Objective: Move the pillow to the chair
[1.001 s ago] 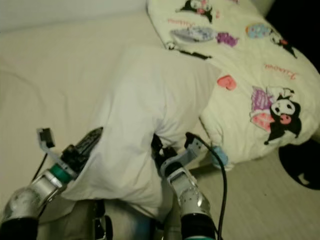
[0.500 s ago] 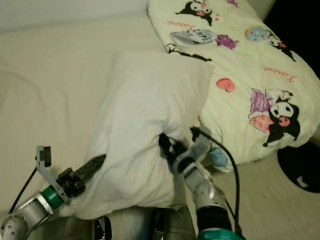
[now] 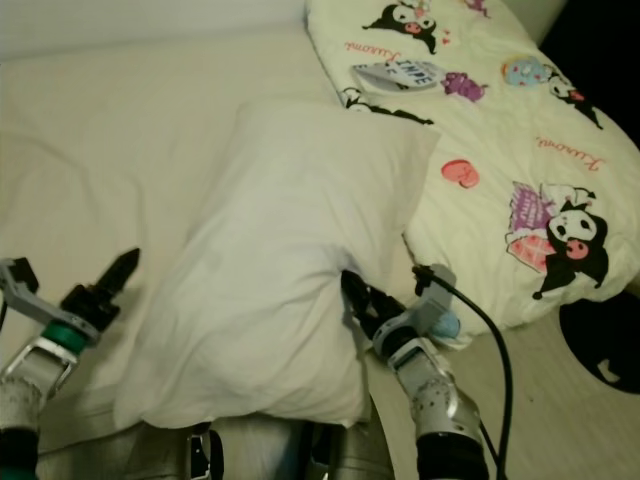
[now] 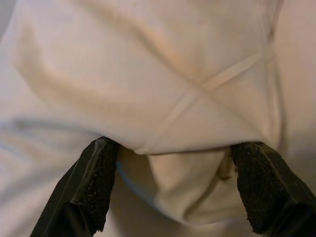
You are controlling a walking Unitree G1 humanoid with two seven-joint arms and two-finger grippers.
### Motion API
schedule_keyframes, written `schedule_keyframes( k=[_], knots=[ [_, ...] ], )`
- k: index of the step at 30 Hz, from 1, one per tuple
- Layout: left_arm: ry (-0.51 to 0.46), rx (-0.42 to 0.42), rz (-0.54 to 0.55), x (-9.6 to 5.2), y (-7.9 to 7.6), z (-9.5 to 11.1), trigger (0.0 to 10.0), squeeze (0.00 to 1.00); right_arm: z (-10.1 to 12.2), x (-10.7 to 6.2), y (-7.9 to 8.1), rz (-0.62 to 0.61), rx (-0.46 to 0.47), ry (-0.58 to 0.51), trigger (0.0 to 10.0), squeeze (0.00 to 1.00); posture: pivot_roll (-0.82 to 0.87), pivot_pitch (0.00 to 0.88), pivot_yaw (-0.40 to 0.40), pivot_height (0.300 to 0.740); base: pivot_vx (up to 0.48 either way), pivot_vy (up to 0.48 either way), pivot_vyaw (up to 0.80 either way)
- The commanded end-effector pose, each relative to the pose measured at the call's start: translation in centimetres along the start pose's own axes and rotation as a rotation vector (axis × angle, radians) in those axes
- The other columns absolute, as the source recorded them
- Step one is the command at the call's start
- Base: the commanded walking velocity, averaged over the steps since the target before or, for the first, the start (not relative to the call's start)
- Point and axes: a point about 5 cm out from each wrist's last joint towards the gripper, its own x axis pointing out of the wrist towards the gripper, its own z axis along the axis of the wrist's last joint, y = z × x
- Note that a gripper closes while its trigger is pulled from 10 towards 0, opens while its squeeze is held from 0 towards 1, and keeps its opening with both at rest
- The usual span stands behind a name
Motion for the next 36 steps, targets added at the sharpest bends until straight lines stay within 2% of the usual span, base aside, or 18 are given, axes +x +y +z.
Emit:
schedule_keyframes(
  k=[1, 2, 3, 4, 7, 9, 12, 13, 17, 21, 22, 24, 25, 26, 27, 29, 30, 36],
  knots=[
    [0.047, -0.056, 0.021, -0.6, 0.9, -1.6, 10.0, 1.0, 0.0, -0.7, -0.9, -0.036, 0.032, -0.01, 10.0, 1.0, -0.03, 0.198, 0.013, 0.612, 0.0, 0.0, 0.0],
    [0.176, -0.076, -0.015, 0.0, 0.5, -4.5, 10.0, 1.0, -0.6, -0.8, -1.4, -0.045, 0.125, -0.023, 10.0, 1.0, -0.05, 0.208, 0.019, 0.612, 0.0, 0.0, 0.0],
    [0.176, -0.076, -0.015, 0.0, 0.5, -4.5, 10.0, 1.0, -0.6, -0.8, -1.4, -0.045, 0.125, -0.023, 10.0, 1.0, -0.05, 0.208, 0.019, 0.612, 0.0, 0.0, 0.0],
    [0.305, -0.064, -0.035, 0.2, 0.2, -7.3, 10.0, 1.0, -1.3, -0.9, -1.6, -0.048, 0.174, -0.018, 10.0, 1.0, -0.05, 0.211, 0.02, 0.612, 0.0, 0.0, 0.0],
    [0.35, -0.054, -0.039, 0.2, 0.1, -8.3, 10.0, 1.0, -1.6, -0.9, -1.6, -0.047, 0.181, -0.013, 10.0, 1.0, -0.05, 0.213, 0.02, 0.612, 0.0, 0.0, 0.0],
    [0.459, -0.04, -0.038, -0.2, 0.0, -11.0, 10.0, 1.0, -2.6, -1.0, -0.5, 0.013, 0.177, 0.028, 10.0, 1.0, -0.06, 0.213, 0.023, 0.612, 0.0, 0.0, 0.0],
    [0.483, -0.038, -0.022, -0.5, 0.1, -12.1, 10.0, 1.0, -3.4, -1.1, 0.2, 0.053, 0.164, 0.06, 10.0, 1.0, -0.07, 0.215, 0.029, 0.612, 0.0, 0.0, 0.0],
    [0.493, -0.052, -0.001, -0.7, 0.2, -13.4, 10.0, 1.0, -4.4, -1.3, 1.2, 0.106, 0.15, 0.106, 10.0, 1.0, -0.07, 0.213, 0.032, 0.612, 0.0, 0.0, 0.0],
    [0.463, -0.102, 0.012, -0.9, 0.3, -13.9, 10.0, 1.0, -6.6, -1.7, 3.0, 0.214, 0.124, 0.226, 10.0, 1.0, -0.07, 0.21, 0.028, 0.612, 0.0, 0.0, 0.0],
    [0.466, -0.093, 0.006, -0.9, 0.4, -13.9, 10.0, 1.0, -7.8, -1.9, 3.9, 0.27, 0.086, 0.298, 10.0, 1.0, -0.06, 0.209, 0.027, 0.612, 0.0, 0.0, 0.0],
    [0.467, -0.078, 0.004, -1.0, 0.5, -13.8, 10.0, 1.0, -8.5, -1.9, 4.4, 0.31, 0.057, 0.332, 10.0, 0.22, -0.05, 0.207, 0.024, 0.612, 0.0, 0.0, 0.0],
    [0.468, -0.068, 0.004, -1.0, 0.6, -13.7, 10.0, 1.0, -8.9, -2.0, 4.8, 0.337, 0.038, 0.353, 10.0, 0.22, -0.05, 0.205, 0.024, 0.612, 0.0, 0.0, 0.0],
    [0.459, -0.056, 0.007, -1.0, 0.8, -13.5, 10.0, 1.0, -9.2, -2.1, 5.2, 0.358, 0.025, 0.371, 10.0, 0.0, -0.04, 0.198, 0.023, 0.612, 0.0, 0.0, 0.0],
    [0.436, -0.04, 0.025, -1.1, 1.1, -13.2, 2.4, 0.84, -9.4, -2.0, 5.4, 0.37, 0.021, 0.385, 2.6, 0.0, -0.03, 0.197, 0.024, 0.612, 0.0, 0.0, 0.0],
    [0.419, -0.03, 0.037, -1.2, 1.3, -13.0, 0.0, 0.2, -9.6, -1.9, 5.6, 0.375, 0.021, 0.393, 0.0, 0.0, -0.03, 0.197, 0.024, 0.612, 0.0, 0.0, 0.0],
    [0.408, -0.03, 0.045, -1.3, 1.5, -12.9, 0.0, 0.2, -9.7, -1.9, 5.7, 0.377, 0.027, 0.401, 0.0, 0.0, -0.03, 0.194, 0.025, 0.612, 0.0, 0.0, 0.0],
    [0.402, -0.03, 0.047, -1.5, 1.6, -12.8, 0.0, 0.0, -9.8, -1.8, 5.7, 0.379, 0.029, 0.406, 0.0, 0.0, -0.02, 0.187, 0.024, 0.612, 0.0, 0.0, 0.0],
    [0.383, -0.04, 0.03, -1.5, 1.6, -12.5, 0.0, 0.0, -10.3, -1.6, 5.8, 0.385, 0.019, 0.434, 0.0, 0.0, 0.0, 0.168, 0.02, 0.612, 0.0, 0.0, 0.0]
  ],
)
